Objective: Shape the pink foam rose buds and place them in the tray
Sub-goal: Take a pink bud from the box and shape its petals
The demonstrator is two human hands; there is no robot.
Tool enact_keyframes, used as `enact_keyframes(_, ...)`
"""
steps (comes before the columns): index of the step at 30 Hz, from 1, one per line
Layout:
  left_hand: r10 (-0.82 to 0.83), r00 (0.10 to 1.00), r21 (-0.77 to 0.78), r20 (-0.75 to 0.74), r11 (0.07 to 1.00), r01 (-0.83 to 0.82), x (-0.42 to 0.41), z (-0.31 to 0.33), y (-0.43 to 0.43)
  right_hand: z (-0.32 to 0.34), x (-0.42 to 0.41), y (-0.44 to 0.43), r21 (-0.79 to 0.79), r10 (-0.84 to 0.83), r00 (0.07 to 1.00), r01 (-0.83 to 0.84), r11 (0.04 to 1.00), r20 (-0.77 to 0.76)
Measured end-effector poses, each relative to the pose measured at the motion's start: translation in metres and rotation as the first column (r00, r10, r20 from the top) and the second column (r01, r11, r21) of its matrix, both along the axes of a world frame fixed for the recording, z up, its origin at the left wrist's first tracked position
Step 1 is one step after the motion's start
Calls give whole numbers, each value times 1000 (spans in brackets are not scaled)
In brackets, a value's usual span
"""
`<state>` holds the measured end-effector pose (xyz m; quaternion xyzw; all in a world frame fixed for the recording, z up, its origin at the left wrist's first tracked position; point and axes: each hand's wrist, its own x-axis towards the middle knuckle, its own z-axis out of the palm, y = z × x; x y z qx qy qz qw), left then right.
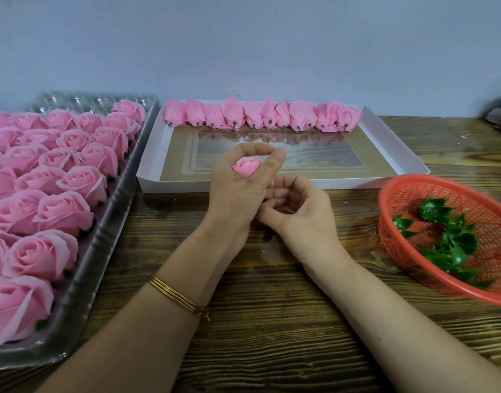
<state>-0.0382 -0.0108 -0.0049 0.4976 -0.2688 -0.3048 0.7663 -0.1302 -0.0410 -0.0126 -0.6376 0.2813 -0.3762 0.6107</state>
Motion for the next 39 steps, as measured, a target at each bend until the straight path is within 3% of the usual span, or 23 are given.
enact_keyframes(11,-56,996,-1,-66,998,56,-2,1,2,-2,5,4,-55,1,1000,-2,998,-25)
enact_keyframes(19,-169,985,-12,-40,986,169,6,-2,2,0,-2,-3,152,140,987,-150,977,79)
enact_keyframes(25,-235,972,-16,-6,972,235,9,-2,3,2,-6,-11,208,253,958,-277,938,138)
enact_keyframes(33,-145,989,6,-35,989,145,3,-2,2,1,1,1,-23,55,998,-55,998,-3)
enact_keyframes(39,-211,977,8,-13,977,211,5,-3,2,2,0,1,-13,16,1000,-16,1000,16)
